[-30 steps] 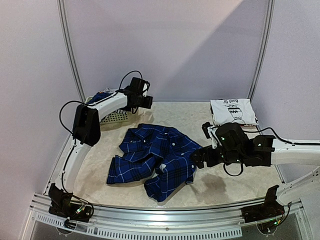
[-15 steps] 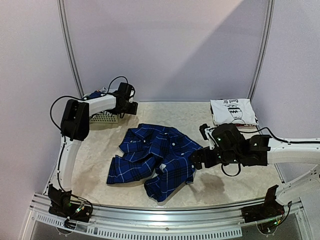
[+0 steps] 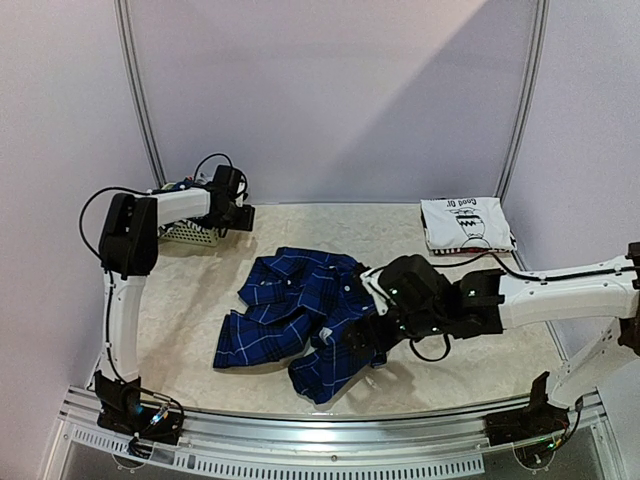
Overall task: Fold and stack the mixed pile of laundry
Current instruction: Move the bin to the corner of the board, then pick up the crumpled shirt from the center of the board.
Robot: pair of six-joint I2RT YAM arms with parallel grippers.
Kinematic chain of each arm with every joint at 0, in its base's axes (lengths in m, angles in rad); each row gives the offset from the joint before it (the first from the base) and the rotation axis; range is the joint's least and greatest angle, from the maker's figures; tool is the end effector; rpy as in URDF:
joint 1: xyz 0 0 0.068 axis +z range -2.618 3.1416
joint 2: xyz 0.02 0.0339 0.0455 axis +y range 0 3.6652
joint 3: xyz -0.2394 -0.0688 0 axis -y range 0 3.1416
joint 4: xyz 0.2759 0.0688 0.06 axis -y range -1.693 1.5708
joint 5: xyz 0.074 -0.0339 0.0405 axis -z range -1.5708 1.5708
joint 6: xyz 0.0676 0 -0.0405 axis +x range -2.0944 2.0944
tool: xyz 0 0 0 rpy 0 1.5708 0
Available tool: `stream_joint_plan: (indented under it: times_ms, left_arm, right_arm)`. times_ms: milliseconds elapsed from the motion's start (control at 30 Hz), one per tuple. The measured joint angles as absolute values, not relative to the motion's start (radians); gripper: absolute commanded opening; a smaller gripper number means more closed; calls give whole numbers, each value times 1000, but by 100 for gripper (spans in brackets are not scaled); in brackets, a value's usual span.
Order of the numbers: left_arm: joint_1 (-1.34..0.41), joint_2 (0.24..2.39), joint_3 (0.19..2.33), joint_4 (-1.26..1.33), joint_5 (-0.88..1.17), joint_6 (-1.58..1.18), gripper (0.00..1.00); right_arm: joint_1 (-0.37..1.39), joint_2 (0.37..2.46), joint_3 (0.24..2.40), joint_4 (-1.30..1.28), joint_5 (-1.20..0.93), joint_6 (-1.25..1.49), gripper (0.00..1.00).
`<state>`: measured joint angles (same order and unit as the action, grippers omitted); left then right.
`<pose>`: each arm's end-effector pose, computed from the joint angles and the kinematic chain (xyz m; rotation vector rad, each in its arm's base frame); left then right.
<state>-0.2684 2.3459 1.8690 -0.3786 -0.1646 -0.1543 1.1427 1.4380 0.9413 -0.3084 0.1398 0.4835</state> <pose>0.5356 -0.1358 0.1050 0.0632 2.4101 0.0054 0.1568 0.3210 0.1705 -0.7283 2.3428 0.5994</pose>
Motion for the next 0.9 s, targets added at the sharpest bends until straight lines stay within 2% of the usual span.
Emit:
stream_joint_plan:
  times_ms: [167, 300, 633, 900]
  left_arm:
    - [-287, 2150, 1729, -410, -186, -189, 78]
    - [-308, 1963, 1608, -432, -223, -211, 82]
    - [-461, 1641, 1204, -533, -357, -281, 82]
    - [-506, 1377, 933, -575, -421, -371, 82]
  right_arm:
    - [1264, 1567, 1039, -305, 118, 424, 92]
    - [1337, 1644, 1084, -297, 93, 392, 92]
    - [1399, 1875, 1232, -292, 123, 387, 90]
    - [1415, 1842, 1304, -434, 227, 403, 93]
